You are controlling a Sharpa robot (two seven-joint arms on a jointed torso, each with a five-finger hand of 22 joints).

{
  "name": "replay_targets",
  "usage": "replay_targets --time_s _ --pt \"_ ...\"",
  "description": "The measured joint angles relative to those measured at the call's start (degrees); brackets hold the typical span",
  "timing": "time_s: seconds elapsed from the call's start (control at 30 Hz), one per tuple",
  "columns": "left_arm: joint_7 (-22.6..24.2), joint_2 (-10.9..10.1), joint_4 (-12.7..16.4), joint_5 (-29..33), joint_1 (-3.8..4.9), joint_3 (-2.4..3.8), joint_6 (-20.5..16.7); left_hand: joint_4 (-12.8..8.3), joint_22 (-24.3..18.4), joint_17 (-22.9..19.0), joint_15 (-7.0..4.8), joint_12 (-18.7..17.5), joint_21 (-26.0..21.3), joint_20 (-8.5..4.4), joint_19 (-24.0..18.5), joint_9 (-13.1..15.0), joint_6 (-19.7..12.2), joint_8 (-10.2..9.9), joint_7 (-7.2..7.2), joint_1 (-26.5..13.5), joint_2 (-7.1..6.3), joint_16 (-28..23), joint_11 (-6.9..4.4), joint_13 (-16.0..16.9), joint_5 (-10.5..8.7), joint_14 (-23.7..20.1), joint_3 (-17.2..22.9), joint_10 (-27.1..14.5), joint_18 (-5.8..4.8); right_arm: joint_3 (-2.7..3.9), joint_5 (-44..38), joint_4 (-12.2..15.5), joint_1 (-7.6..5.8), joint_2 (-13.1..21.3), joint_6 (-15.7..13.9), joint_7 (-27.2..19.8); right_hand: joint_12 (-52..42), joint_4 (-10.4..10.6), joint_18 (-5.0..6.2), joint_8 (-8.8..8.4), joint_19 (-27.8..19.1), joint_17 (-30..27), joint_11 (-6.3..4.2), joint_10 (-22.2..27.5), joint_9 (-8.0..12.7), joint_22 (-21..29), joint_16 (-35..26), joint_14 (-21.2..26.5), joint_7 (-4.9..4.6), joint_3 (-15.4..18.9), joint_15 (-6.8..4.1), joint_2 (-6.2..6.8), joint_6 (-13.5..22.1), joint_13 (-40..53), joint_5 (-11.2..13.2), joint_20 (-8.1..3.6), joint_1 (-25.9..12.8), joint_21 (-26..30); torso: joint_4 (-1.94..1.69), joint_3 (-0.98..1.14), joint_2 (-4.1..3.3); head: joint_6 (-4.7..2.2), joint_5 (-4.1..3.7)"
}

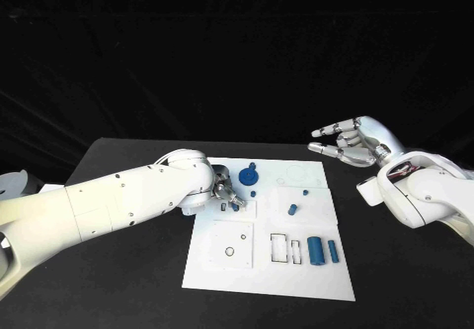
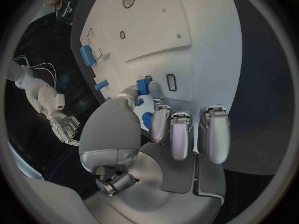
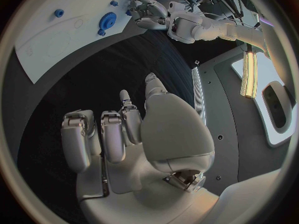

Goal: Assemble the parts on the task board

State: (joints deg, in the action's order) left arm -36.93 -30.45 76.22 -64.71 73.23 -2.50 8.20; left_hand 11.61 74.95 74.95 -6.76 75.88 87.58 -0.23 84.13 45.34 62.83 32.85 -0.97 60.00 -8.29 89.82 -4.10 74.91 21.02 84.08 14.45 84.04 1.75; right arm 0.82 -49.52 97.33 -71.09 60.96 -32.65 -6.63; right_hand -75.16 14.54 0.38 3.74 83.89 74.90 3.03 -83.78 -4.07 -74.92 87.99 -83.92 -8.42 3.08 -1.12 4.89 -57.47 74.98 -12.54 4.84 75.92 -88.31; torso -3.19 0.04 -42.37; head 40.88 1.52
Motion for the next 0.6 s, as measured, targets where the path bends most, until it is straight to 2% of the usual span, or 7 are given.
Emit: replay_targets --time_s 0.27,0.47,0.5,0.53,0.57,0.6 --pt "0.0 0.0 -0.1 0.0 0.03 0.02 0.3 0.2 0.0 0.0 0.0 0.0 0.0 0.0 0.0 0.0 -0.2 -0.1 -0.18 0.2 0.15 0.0 0.0 0.0 -0.24 0.0 -0.4 0.0 0.01 0.0 0.0 0.0 0.0 0.0 0.1 0.0 0.0 0.0 0.0 0.0 0.0 0.0 0.0 0.0 0.0 0.0 0.0 0.0 0.0 0.0 0.0 0.0 0.0 0.0 0.0 0.0 0.0 0.0 0.0 0.0 0.02 0.03 -0.03" --pt "0.1 0.0 0.0 0.0 0.06 0.06 0.5 -0.6 0.0 0.0 0.0 0.0 0.0 0.0 0.0 -0.1 -0.3 -0.1 -0.27 2.6 1.45 0.0 0.0 0.0 -0.47 0.0 -1.0 0.0 0.01 0.0 0.0 0.1 0.0 0.0 0.1 0.0 0.0 0.0 0.0 0.0 0.0 0.0 0.0 0.0 0.0 0.0 0.0 0.0 0.0 0.0 0.0 0.0 0.0 0.0 0.0 0.0 0.0 0.0 0.01 -0.01 0.02 0.03 -0.02" --pt "0.2 0.0 0.1 0.1 0.08 0.09 0.6 -0.9 0.0 0.0 0.0 0.0 0.0 0.0 0.0 -0.2 -0.6 -0.1 -0.13 3.5 1.92 0.0 0.0 0.0 -1.76 0.0 -0.7 0.0 0.01 0.0 0.0 0.1 0.0 0.0 0.2 0.0 0.0 0.0 0.0 0.0 0.0 0.0 0.0 0.0 0.0 0.0 0.0 0.0 0.0 0.0 0.0 0.0 0.0 0.0 0.0 0.0 0.0 0.0 0.01 -0.01 0.02 0.03 -0.02" --pt "0.2 0.1 0.2 0.1 0.1 0.11 0.7 -1.5 0.0 0.0 0.0 -0.1 0.0 0.0 0.0 -0.1 -0.9 -0.2 0.17 4.5 2.78 0.0 -0.06 0.0 -4.65 0.0 -0.1 -0.1 0.01 0.0 0.0 0.1 0.0 0.0 0.2 0.0 0.0 0.0 0.0 0.0 0.0 0.0 0.0 0.0 0.0 0.0 0.0 0.0 0.0 0.0 0.0 0.0 0.0 0.0 0.0 0.0 0.0 0.0 0.01 -0.01 0.02 0.03 -0.02" --pt "0.2 0.1 0.3 0.1 0.13 0.12 0.7 -2.1 0.0 0.0 0.0 -0.4 0.0 0.0 0.0 -0.1 -1.0 -0.2 0.27 5.3 3.0 0.0 -0.12 0.0 -7.77 0.0 0.5 -0.1 0.01 0.0 0.0 0.1 0.0 0.0 0.2 0.0 0.0 0.0 0.0 0.0 0.0 0.0 0.0 0.0 0.0 0.0 0.0 0.0 0.0 0.0 0.0 0.0 0.0 0.0 0.0 0.0 0.0 0.0 0.01 -0.01 0.02 0.03 -0.02" --pt "0.2 0.1 0.3 0.1 0.15 0.12 0.8 -2.7 0.0 0.0 0.0 -0.6 0.0 0.0 0.0 -0.1 -1.0 -0.4 0.27 5.6 3.31 0.0 -0.11 0.0 -9.97 0.0 1.1 -0.1 0.01 0.0 0.0 0.1 0.0 0.0 0.2 0.0 0.0 0.0 0.0 0.0 0.0 0.0 0.0 0.0 0.0 0.0 0.0 0.0 0.0 0.0 0.0 0.0 0.0 0.0 0.0 0.0 0.0 0.0 0.01 -0.01 0.02 0.03 -0.01"
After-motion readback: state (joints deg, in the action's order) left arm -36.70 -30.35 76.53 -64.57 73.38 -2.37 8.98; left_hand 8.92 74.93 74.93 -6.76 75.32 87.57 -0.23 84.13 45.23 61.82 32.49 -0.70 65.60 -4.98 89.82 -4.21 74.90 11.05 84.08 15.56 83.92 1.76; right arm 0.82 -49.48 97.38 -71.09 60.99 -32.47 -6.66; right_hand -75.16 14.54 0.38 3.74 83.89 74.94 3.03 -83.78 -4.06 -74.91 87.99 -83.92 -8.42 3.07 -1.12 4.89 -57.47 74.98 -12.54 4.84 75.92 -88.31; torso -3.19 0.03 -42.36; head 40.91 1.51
